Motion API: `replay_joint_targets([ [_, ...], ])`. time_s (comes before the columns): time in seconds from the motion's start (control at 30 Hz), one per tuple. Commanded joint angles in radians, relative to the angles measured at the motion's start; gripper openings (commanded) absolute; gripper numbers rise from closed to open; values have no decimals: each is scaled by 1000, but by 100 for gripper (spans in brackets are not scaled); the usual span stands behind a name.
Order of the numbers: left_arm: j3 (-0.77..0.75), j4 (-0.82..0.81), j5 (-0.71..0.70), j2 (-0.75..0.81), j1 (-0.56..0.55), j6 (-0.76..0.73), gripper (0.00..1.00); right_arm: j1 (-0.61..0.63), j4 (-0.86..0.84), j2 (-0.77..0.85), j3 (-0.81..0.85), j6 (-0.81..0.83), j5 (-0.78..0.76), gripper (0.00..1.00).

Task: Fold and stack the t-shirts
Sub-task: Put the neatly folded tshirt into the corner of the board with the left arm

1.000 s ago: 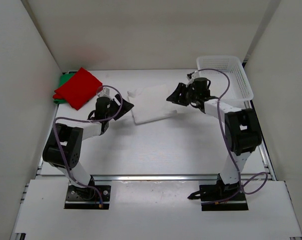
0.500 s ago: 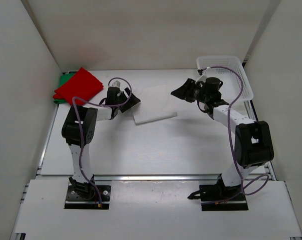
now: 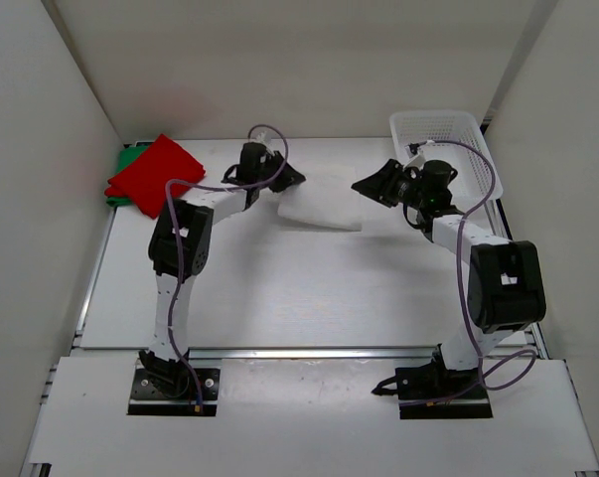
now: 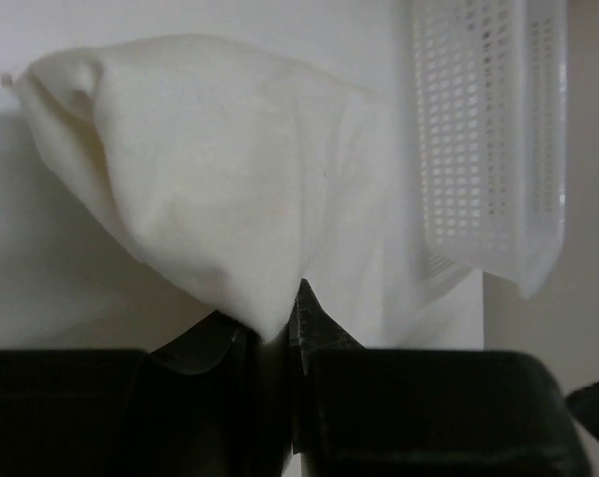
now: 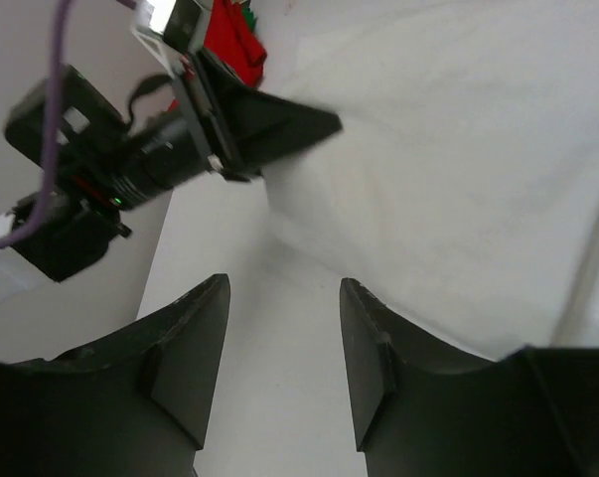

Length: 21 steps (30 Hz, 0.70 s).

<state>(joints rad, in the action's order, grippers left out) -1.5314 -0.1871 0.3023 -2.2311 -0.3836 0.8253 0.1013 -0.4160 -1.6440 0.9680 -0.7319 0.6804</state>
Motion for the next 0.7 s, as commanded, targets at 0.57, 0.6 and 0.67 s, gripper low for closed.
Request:
replay_joint_targets([
  [0.57, 269, -127, 64, 350, 785, 130, 99, 35, -35, -57, 58, 25, 110, 45],
  [0.6, 333, -161, 55, 361, 810, 147, 98, 35, -44, -56, 61, 19, 119, 46],
  [0.67, 449, -195, 31, 418, 847, 173, 98, 44, -53, -60, 58, 5, 123, 46],
])
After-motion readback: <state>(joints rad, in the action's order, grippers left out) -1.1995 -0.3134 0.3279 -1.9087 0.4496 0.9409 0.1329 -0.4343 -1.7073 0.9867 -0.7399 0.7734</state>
